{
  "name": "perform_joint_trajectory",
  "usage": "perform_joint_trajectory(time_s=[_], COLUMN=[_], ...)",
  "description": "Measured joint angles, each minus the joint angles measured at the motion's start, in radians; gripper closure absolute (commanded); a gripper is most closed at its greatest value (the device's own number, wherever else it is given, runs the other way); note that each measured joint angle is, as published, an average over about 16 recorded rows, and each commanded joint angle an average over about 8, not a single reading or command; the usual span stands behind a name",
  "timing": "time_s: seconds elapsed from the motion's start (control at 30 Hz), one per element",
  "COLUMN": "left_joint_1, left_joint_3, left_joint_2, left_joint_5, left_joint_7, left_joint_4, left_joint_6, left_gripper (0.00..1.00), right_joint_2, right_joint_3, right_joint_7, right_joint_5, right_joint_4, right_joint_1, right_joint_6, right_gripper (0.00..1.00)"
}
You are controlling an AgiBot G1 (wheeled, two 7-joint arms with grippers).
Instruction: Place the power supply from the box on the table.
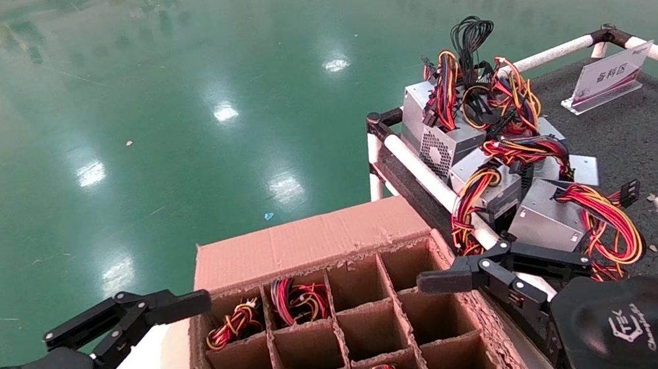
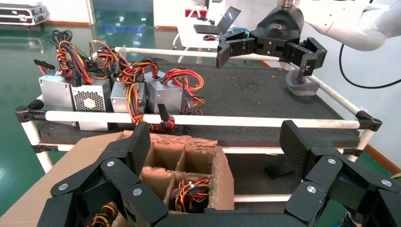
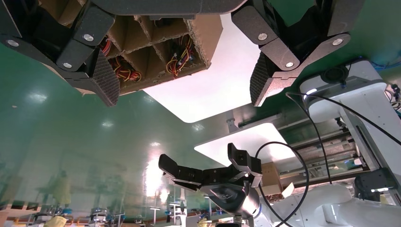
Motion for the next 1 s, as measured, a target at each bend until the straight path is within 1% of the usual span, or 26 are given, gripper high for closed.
perform_joint_trajectory(time_s=[1.0], left_joint_1=[0.0], left_joint_3=[0.0], left_joint_2=[0.0], left_joint_5=[0.0], left_joint_7=[0.0], left_joint_4=[0.0], left_joint_6=[0.0], left_gripper=[1.0], right_joint_2=[0.0], right_joint_3=[0.0], right_joint_7=[0.0], right_joint_5=[0.0], right_joint_4=[0.0], right_joint_1=[0.0], right_joint_6=[0.0], right_gripper=[0.0])
